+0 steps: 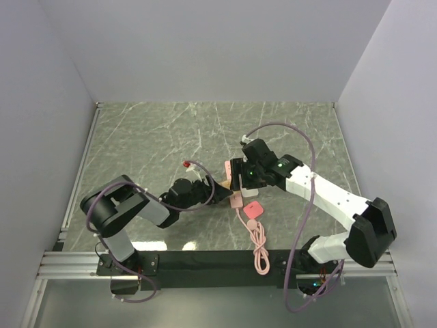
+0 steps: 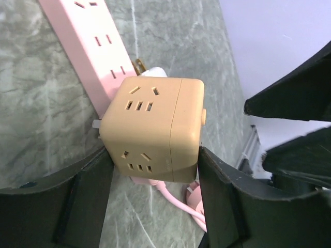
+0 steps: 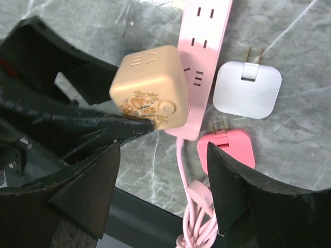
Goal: Insert the plug
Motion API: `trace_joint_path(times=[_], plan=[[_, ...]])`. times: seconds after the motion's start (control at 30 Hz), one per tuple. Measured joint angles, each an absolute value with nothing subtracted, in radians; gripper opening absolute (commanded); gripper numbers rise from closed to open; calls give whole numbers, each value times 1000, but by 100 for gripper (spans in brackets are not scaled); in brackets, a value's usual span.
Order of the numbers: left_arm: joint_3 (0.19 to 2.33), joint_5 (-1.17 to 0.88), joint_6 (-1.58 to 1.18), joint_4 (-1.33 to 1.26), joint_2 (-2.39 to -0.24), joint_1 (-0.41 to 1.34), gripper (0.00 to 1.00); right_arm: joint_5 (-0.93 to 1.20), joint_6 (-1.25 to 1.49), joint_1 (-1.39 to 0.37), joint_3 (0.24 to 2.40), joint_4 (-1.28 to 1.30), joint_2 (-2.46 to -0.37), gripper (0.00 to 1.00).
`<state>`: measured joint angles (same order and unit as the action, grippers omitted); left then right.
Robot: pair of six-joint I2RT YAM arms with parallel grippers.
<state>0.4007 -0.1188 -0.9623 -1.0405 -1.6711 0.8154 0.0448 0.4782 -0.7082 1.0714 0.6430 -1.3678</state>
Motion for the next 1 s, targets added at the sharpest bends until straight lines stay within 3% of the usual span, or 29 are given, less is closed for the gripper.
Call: trace_joint_path(times=[0.5,1.0], plan=[[401,-303,-1089,-1163,-1732,751,1,8,451,-751,929,558,-1183,76],[398,-432,-1221,-1234,-1708,706,1,-263,452,-947,889,445,-1173,77]])
